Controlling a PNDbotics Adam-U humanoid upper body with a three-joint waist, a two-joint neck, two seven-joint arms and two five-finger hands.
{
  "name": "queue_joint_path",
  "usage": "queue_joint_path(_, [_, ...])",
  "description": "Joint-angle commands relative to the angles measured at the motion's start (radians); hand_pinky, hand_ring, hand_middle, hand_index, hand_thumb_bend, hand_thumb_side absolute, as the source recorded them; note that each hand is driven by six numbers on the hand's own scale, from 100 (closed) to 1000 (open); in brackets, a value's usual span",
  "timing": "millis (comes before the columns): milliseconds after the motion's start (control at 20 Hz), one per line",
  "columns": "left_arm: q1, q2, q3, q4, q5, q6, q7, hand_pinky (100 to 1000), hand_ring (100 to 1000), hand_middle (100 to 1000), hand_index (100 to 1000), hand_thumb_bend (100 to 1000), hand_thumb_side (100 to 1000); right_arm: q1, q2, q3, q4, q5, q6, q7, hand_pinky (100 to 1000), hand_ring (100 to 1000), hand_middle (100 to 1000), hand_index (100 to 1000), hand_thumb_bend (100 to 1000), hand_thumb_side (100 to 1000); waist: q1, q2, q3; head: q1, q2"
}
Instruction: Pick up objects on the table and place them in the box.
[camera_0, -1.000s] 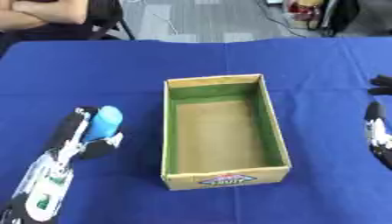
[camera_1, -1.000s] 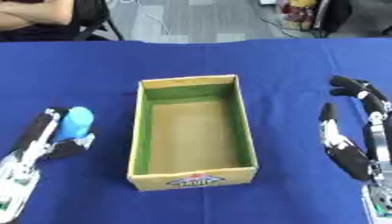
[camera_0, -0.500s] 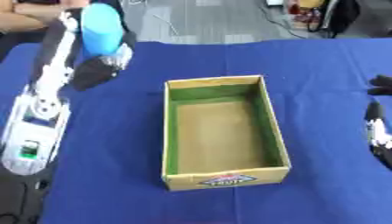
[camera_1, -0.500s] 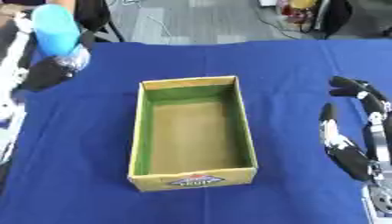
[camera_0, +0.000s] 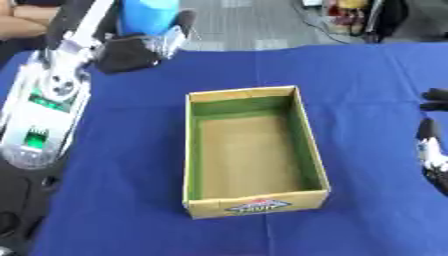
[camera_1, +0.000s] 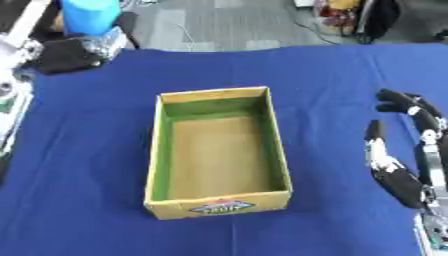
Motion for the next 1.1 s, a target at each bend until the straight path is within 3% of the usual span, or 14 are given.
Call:
queue_joint_path(50, [-0.05, -0.055, -0.048, 0.107, -0.076, -0.054, -0.04, 700, 588, 385, 193, 100, 373, -0.008, -0.018, 0.001, -0.021, -0.006, -0.002, 0.006, 826, 688, 731, 863, 111, 646, -0.001, -0.015, -0.008, 0.019, -0.013])
queue_joint_path(400, [-0.071, -0.17, -0.076, 0.289, -0.202, -0.142, -0.033, 708, 617, 387, 192, 100, 343, -0.016, -0.015, 0.004, -0.021, -0.011, -0.005, 0.012, 825, 688, 731, 863, 111, 646, -0.002, -0.013, -0.023, 0.032, -0.01])
queue_joint_path(800, [-0.043, -0.195, -0.109, 0.382, -0.28, -0.206, -0.037, 715, 592, 400, 213, 100, 303, -0.016, -0.016, 0.004, -0.021, -0.012, -0.006, 0.012, 825, 689, 732, 863, 110, 647, -0.005, -0.016, -0.017, 0.032, -0.014])
queue_joint_path(850, [-0.04, -0.193, -0.118, 0.39, -0.304, -0.215, -0.052, 773, 679, 544, 448, 100, 247, -0.017, -0.017, 0.004, -0.021, -0.012, -0.006, 0.012, 825, 689, 732, 863, 110, 647, -0.005, -0.016, -0.016, 0.034, -0.016])
queue_joint_path(900, [-0.036, -0.192, -0.125, 0.397, -0.339, -0.227, -0.077, 753, 636, 490, 373, 100, 256, -0.017, -0.017, 0.004, -0.021, -0.012, -0.006, 0.012, 825, 689, 732, 863, 110, 647, -0.005, -0.016, -0.017, 0.034, -0.016])
queue_joint_path(950, [-0.03, -0.194, -0.129, 0.406, -0.361, -0.24, -0.104, 938, 950, 883, 882, 297, 909, -0.017, -0.017, 0.004, -0.021, -0.012, -0.006, 0.012, 825, 689, 732, 863, 110, 647, -0.005, -0.016, -0.017, 0.034, -0.016])
queue_joint_path(1000, [-0.025, -0.193, -0.134, 0.412, -0.393, -0.259, -0.137, 973, 987, 924, 930, 496, 1000, -0.017, -0.017, 0.003, -0.021, -0.012, -0.006, 0.012, 825, 689, 732, 863, 110, 647, -0.005, -0.016, -0.017, 0.033, -0.016])
queue_joint_path(1050, [-0.019, -0.192, -0.132, 0.413, -0.425, -0.277, -0.159, 1000, 1000, 975, 986, 747, 1000, -0.017, -0.017, 0.003, -0.021, -0.012, -0.006, 0.011, 825, 689, 732, 863, 110, 647, -0.005, -0.015, -0.016, 0.032, -0.017])
queue_joint_path(1100, [-0.012, -0.191, -0.126, 0.413, -0.451, -0.292, -0.167, 1000, 1000, 994, 1000, 820, 1000, -0.017, -0.016, 0.003, -0.021, -0.012, -0.006, 0.011, 825, 689, 732, 863, 110, 647, -0.004, -0.015, -0.016, 0.032, -0.017])
